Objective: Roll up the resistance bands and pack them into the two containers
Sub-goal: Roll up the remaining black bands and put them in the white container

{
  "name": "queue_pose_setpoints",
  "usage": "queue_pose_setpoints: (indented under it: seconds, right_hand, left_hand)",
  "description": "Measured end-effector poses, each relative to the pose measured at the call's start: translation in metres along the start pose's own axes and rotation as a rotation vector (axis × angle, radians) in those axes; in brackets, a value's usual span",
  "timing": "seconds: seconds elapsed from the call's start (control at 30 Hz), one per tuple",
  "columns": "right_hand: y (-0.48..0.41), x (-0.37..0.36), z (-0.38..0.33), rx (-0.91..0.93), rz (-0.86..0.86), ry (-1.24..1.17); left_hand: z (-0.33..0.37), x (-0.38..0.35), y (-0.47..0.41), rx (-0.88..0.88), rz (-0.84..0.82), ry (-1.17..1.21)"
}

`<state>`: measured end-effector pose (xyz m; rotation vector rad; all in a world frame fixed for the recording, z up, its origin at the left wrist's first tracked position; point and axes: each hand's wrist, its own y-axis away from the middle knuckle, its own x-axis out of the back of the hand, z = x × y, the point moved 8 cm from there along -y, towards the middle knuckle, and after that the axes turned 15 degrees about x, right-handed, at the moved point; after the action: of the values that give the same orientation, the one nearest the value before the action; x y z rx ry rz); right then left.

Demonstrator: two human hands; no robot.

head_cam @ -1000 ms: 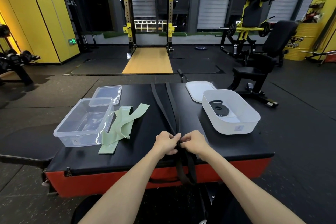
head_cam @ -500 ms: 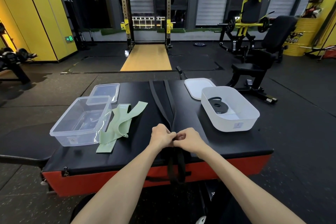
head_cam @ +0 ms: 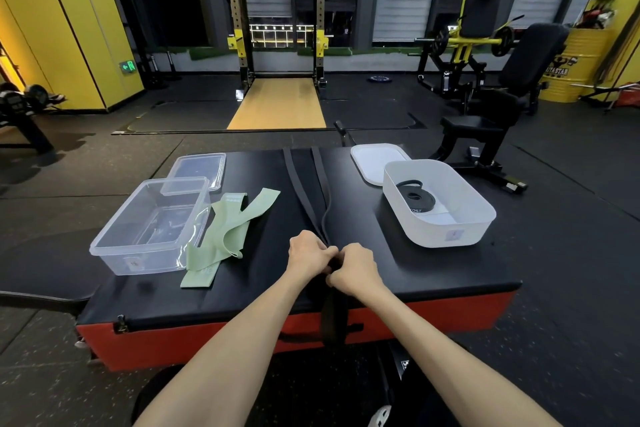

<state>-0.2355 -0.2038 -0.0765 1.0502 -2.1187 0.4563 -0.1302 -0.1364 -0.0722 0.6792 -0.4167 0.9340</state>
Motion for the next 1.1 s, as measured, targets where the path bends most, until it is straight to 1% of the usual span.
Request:
queue_pose_setpoints:
  seconds: [0.13,0.2,0.3,0.4,0.47,0.57,0.67,0.77,0.87,0.97,1.03,1.1]
  right_hand:
    - [-0.006,0.011,0.009,-0.089,0.059,-0.246]
    - [-0.007,0.022,0.004,-0.093,0.111,-0.332]
    - [-0.013,0.034,-0.013,0.05,0.153,-0.26]
    - [-0.014,0.033,-0.025,0.143,0.121,-0.181]
    - [-0.015,0.024,-0.024,0.142,0.082,-0.198]
    - [-0.013,0.012,-0.017,0.088,0.061,-0.278]
    - [-0.009,0.003,-0.014,0.045,0.031,-0.302]
    - [-0.002,-0.007,-0.015,0.025,-0.031,-0.269]
    - [-0.002,-0.011,-0.013,0.009,-0.046,-0.259]
    - [-0.004,-0.016,-0.009,-0.056,-0.145,-0.307]
    - [-0.007,-0.016,-0.009,-0.022,-0.166,-0.251]
    - [-0.014,-0.011,-0.012,0.061,-0.114,-0.136]
  left_hand:
    - [-0.004,-0.001,-0.004,0.027,-0.131,0.148]
    - [-0.005,-0.003,-0.006,0.051,-0.195,0.246]
    - [-0.008,-0.007,-0.009,0.112,-0.275,0.391]
    - [-0.008,-0.012,-0.012,0.182,-0.32,0.53]
    - [-0.01,-0.013,-0.013,0.231,-0.332,0.546]
    - [-0.018,-0.015,-0.015,0.307,-0.344,0.566]
    - [-0.022,-0.022,-0.016,0.35,-0.385,0.61]
    - [-0.024,-0.027,-0.019,0.392,-0.361,0.741]
    - [-0.02,-0.025,-0.02,0.399,-0.325,0.825]
    - [-0.014,-0.014,-0.025,0.378,-0.279,0.912]
    - [-0.008,-0.005,-0.031,0.344,-0.258,0.964]
    - [0.0,0.002,-0.036,0.307,-0.242,1.042]
